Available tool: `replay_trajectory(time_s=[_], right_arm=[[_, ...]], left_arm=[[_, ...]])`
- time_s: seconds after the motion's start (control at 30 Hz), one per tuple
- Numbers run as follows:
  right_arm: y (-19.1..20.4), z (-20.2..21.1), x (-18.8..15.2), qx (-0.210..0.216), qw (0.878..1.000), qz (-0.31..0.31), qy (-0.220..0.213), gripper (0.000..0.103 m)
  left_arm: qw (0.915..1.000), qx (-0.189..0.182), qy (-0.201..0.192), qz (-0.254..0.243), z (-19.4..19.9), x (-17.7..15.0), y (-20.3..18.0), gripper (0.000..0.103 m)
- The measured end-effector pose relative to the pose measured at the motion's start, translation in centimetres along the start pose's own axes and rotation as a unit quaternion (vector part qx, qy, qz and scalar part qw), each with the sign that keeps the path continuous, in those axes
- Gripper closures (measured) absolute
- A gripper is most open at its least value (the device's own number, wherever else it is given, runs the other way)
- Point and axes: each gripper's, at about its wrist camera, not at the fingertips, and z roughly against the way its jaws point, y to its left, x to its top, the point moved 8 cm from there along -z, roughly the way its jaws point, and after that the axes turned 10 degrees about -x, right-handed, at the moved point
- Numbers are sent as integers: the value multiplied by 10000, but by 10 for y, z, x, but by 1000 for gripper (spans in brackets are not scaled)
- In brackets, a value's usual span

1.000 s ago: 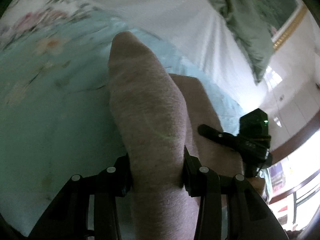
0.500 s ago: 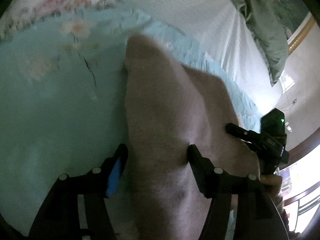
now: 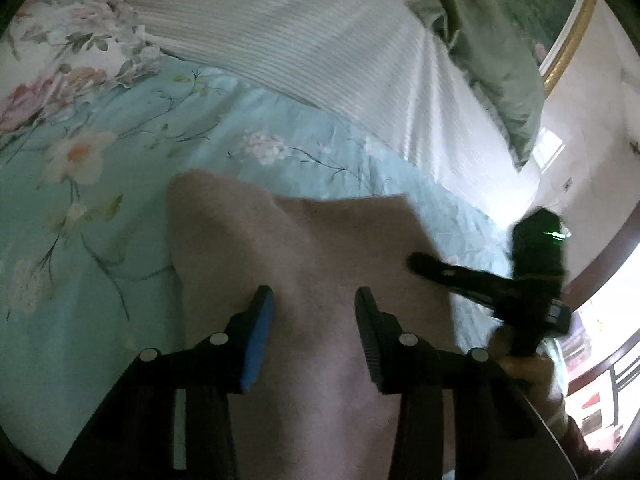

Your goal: Fold small clothes

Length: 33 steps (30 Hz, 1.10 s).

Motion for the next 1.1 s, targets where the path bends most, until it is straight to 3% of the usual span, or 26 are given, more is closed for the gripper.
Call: replay_trajectory(time_s=[0.03, 0.17, 0.2, 0.33, 0.47, 0.57, 0.8, 0.87, 0.93, 1.0, 1.07, 1.1], right_arm=[[-4, 0, -1, -80, 10000, -12, -2, 93], [-27, -29, -17, -427, 9982, -106, 404, 92], [-33, -34, -21, -422, 9978, -187, 477, 92], [-38, -24, -20, -357, 9979, -317, 445, 83], [-32, 3, -17, -489, 9982, -212, 257, 83], [-13, 35, -19, -328, 9994, -76, -12, 83], [35, 59, -71, 275, 9992, 249, 151, 83], [34, 48, -85, 195, 9991, 210, 301, 83], [16, 36, -100, -190, 9988, 34, 443, 83], [-8, 25, -113, -399, 9976, -254, 498, 89], [-20, 21, -119, -388, 9972, -441, 471, 103], [-24, 21, -120, -411, 9971, -477, 432, 103]], left_arm=[[9998, 154, 76, 60, -8, 3, 8, 63], [9942, 720, 610, 514, -51, 8, 52, 95], [9940, 694, 614, 589, -55, 8, 56, 96], [9951, 553, 616, 542, -53, 8, 57, 96], [9959, 699, 509, 249, -29, -2, 40, 94], [9981, 492, 277, 245, 0, -13, 21, 90], [9998, -21, 181, -21, 39, -73, -27, 88], [9994, -166, 285, -56, 41, -91, -34, 88], [9988, -42, 462, -181, 41, -111, -36, 88], [9977, 144, 629, -196, 36, -130, -30, 89], [9974, 133, 711, 0, 32, -141, -21, 91], [9975, 118, 689, 35, 33, -143, -20, 91]])
